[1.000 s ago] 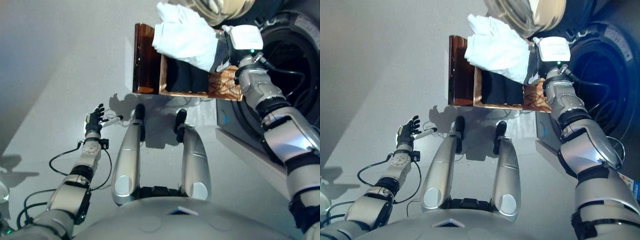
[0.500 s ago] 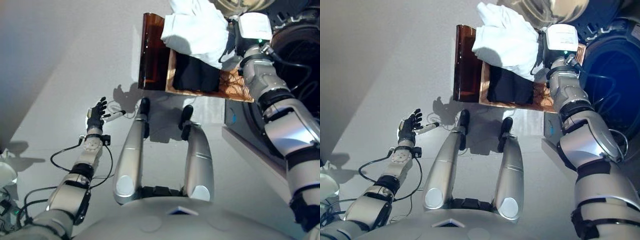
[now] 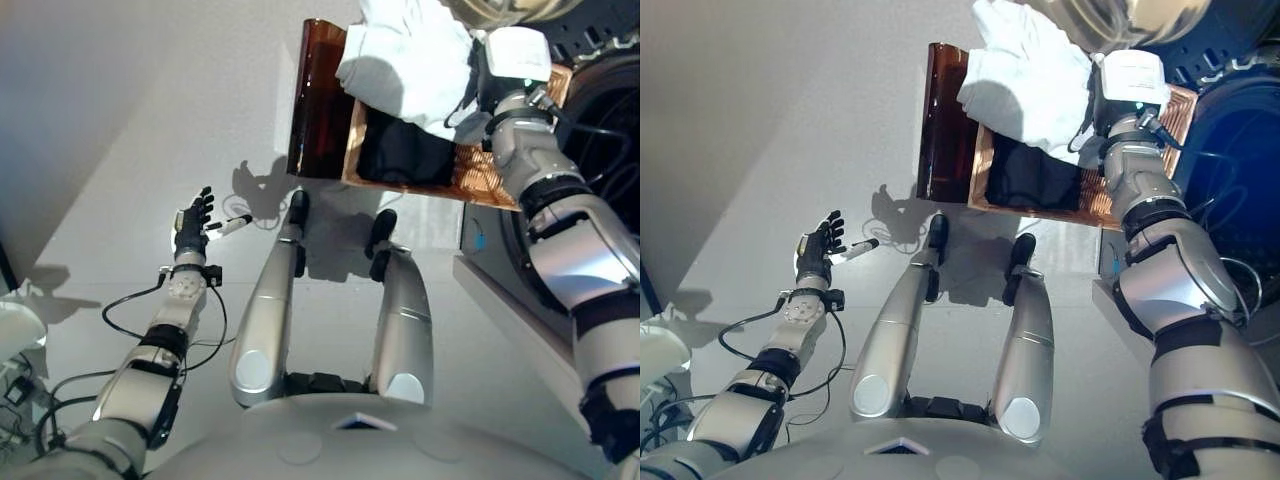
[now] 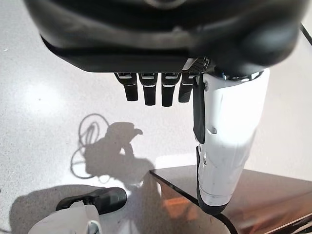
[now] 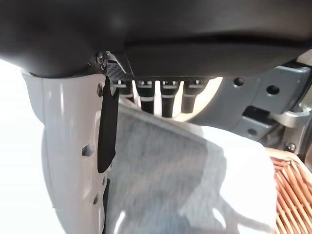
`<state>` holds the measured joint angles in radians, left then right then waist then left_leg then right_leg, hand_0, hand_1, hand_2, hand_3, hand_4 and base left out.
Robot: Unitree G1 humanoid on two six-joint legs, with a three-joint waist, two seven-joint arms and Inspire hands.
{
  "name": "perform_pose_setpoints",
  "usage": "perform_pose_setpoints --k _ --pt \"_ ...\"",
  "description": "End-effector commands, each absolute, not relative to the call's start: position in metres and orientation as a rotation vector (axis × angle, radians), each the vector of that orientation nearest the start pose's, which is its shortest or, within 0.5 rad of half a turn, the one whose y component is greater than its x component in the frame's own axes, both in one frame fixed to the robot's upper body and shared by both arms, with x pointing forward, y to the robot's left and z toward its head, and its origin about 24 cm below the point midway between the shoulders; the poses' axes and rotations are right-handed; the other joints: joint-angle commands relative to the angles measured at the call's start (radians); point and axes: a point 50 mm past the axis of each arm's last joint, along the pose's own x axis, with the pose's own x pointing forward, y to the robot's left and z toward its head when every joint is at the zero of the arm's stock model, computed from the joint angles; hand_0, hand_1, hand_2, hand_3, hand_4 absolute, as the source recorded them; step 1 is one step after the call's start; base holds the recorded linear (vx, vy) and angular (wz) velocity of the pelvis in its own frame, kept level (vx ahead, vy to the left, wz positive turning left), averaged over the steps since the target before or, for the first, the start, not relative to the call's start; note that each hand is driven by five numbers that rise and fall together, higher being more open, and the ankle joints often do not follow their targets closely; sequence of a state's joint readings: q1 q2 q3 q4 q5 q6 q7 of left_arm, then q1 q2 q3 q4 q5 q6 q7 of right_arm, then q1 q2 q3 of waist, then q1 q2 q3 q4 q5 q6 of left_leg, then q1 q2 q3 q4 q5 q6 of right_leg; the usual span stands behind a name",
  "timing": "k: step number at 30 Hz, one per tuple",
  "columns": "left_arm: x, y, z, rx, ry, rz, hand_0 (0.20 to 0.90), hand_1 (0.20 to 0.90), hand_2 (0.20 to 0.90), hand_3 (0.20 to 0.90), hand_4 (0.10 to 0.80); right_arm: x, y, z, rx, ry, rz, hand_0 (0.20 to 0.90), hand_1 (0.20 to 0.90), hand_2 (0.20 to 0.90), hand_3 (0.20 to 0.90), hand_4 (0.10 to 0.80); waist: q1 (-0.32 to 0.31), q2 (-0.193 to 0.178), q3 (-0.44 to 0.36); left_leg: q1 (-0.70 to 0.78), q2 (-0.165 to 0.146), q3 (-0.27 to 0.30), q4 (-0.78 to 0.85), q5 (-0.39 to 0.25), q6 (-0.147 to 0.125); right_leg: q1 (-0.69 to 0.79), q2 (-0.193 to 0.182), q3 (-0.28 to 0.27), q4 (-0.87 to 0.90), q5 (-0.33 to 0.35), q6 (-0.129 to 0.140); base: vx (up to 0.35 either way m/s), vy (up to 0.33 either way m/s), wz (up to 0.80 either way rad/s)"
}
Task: Pick up the clothes and place them into the washing machine
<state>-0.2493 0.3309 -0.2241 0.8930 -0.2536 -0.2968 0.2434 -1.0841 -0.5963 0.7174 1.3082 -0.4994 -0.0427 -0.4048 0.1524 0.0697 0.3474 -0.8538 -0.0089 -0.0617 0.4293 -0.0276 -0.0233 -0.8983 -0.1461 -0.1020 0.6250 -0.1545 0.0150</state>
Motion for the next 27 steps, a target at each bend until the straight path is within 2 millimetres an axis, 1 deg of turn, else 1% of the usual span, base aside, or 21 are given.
perform_pose_setpoints --k 1,3,4,5,6,7,12,20,22,24,27 --pt "0.267 0.237 -0.035 0.246 0.242 0.252 0.900 0.900 0.900 0.900 0.800 0.407 -0.262 0.201 -1.569 -0.134 -0.400 0.900 0.900 0.900 0.900 0.800 0.018 0.027 -0.052 -0.015 -0.034 0.020 0.058 -0.094 -0.024 0.013 0.027 0.014 -0.059 0.051 0.071 0.011 -0.016 0.14" --pt "0.266 0.236 -0.035 0.249 0.244 0.252 0.900 0.900 0.900 0.900 0.800 0.406 -0.262 0.200 -1.566 -0.133 -0.400 0.900 0.900 0.900 0.900 0.800 0.020 0.026 -0.051 -0.022 -0.036 0.017 0.065 -0.095 -0.023 0.007 0.025 0.012 -0.048 0.046 0.070 0.014 -0.011 0.10" --pt "0.266 0.237 -0.036 0.250 0.248 0.252 0.900 0.900 0.900 0.900 0.800 0.406 -0.262 0.198 -1.566 -0.130 -0.396 0.755 0.755 0.755 0.755 0.696 0.021 0.025 -0.052 -0.023 -0.037 0.016 0.066 -0.096 -0.022 0.006 0.026 0.013 -0.044 0.046 0.070 0.023 -0.007 0.06" --pt "0.265 0.237 -0.037 0.254 0.250 0.252 0.900 0.900 0.900 0.900 0.800 0.406 -0.262 0.197 -1.568 -0.128 -0.392 0.453 0.453 0.453 0.453 0.480 0.021 0.024 -0.053 -0.024 -0.039 0.015 0.066 -0.096 -0.022 0.005 0.025 0.012 -0.043 0.046 0.070 0.025 -0.007 0.04" --pt "0.265 0.237 -0.037 0.256 0.253 0.251 0.900 0.900 0.900 0.900 0.800 0.406 -0.262 0.196 -1.565 -0.126 -0.392 0.244 0.244 0.244 0.244 0.331 0.021 0.024 -0.054 -0.026 -0.038 0.014 0.066 -0.095 -0.022 0.005 0.025 0.011 -0.044 0.045 0.069 0.025 -0.002 0.03" --pt "0.264 0.236 -0.038 0.258 0.254 0.250 0.900 0.900 0.900 0.900 0.800 0.406 -0.263 0.195 -1.564 -0.121 -0.393 0.200 0.200 0.200 0.200 0.300 0.023 0.025 -0.057 -0.024 -0.039 0.014 0.061 -0.095 -0.022 0.005 0.025 0.011 -0.045 0.045 0.069 0.000 0.000 0.00" --pt "0.265 0.235 -0.038 0.260 0.250 0.248 0.900 0.900 0.900 0.900 0.800 0.404 -0.265 0.188 -1.538 -0.100 -0.404 0.200 0.200 0.200 0.200 0.300 0.028 0.026 -0.066 -0.019 -0.042 0.009 0.046 -0.089 -0.022 0.007 0.023 0.010 -0.053 0.046 0.070 0.014 0.000 0.06" --pt "0.263 0.236 -0.040 0.276 0.264 0.255 0.900 0.900 0.900 0.900 0.800 0.404 -0.263 0.181 -1.504 -0.100 -0.403 0.200 0.200 0.200 0.200 0.300 0.028 0.026 -0.073 -0.020 -0.044 0.010 0.045 -0.088 -0.020 0.006 0.025 0.012 -0.057 0.049 0.068 0.000 0.000 0.00" --pt "0.262 0.237 -0.041 0.279 0.266 0.254 0.900 0.900 0.900 0.900 0.800 0.403 -0.263 0.182 -1.467 -0.105 -0.414 0.200 0.200 0.200 0.200 0.300 0.026 0.026 -0.074 -0.014 -0.043 0.010 0.036 -0.085 -0.020 0.011 0.026 0.015 -0.065 0.053 0.069 0.000 0.000 0.00" --pt "0.261 0.238 -0.041 0.282 0.269 0.254 0.900 0.900 0.900 0.900 0.800 0.404 -0.263 0.187 -1.421 -0.124 -0.432 0.200 0.200 0.200 0.200 0.300 0.022 0.026 -0.074 -0.002 -0.044 0.012 0.022 -0.080 -0.020 0.019 0.027 0.018 -0.077 0.060 0.070 0.000 0.000 0.00" --pt "0.259 0.240 -0.043 0.286 0.278 0.260 0.900 0.900 0.900 0.900 0.800 0.404 -0.261 0.190 -1.314 -0.154 -0.449 0.200 0.200 0.200 0.200 0.300 0.016 0.021 -0.073 0.023 -0.042 0.021 0.000 -0.072 -0.019 0.037 0.032 0.029 -0.100 0.068 0.070 0.000 0.000 0.00"
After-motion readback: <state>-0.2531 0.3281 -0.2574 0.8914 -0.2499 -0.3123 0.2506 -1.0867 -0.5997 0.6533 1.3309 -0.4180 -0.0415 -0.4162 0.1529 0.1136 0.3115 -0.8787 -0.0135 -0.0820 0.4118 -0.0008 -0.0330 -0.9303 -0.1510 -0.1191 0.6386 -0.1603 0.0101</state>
